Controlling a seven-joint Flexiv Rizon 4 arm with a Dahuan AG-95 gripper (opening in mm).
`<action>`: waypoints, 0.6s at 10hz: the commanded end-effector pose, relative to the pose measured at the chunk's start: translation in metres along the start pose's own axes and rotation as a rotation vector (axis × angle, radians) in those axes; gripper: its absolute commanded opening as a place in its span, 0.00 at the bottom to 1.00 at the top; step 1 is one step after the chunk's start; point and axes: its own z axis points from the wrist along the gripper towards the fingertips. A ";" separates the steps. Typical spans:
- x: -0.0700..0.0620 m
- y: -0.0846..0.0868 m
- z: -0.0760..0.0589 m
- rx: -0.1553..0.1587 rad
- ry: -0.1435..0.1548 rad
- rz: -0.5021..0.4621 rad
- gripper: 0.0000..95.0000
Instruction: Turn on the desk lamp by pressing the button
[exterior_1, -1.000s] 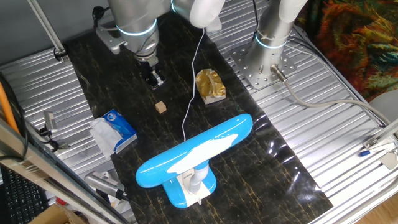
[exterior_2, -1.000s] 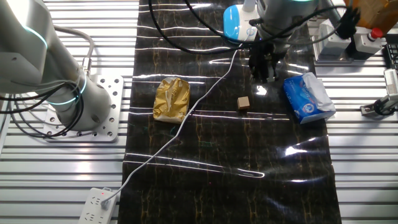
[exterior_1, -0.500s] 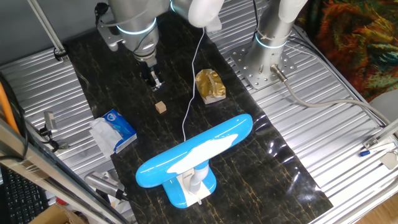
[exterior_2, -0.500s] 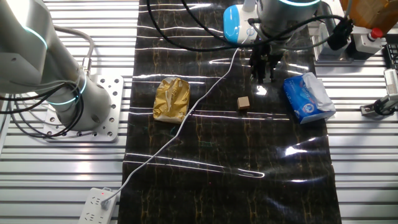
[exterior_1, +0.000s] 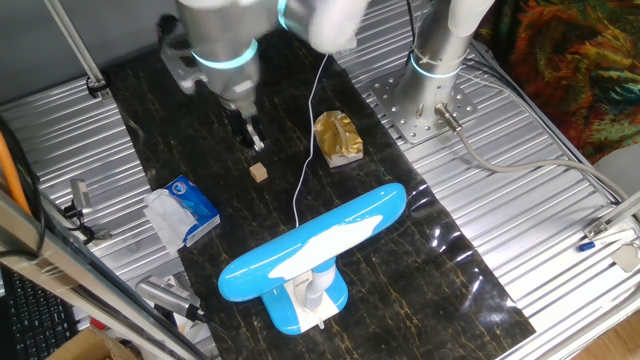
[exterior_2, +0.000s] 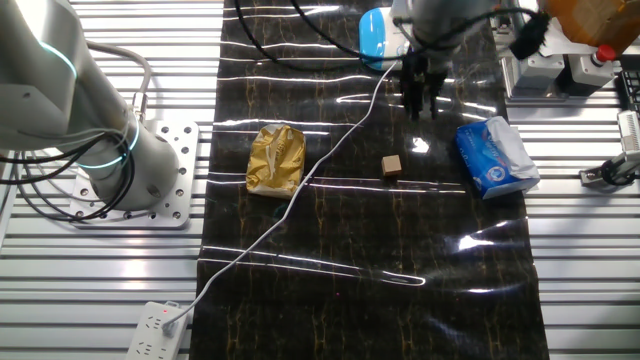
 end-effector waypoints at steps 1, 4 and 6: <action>-0.012 0.039 0.007 -0.011 -0.006 0.099 0.00; -0.020 0.076 0.020 -0.016 -0.016 0.135 0.00; -0.024 0.102 0.031 -0.025 -0.019 0.159 0.00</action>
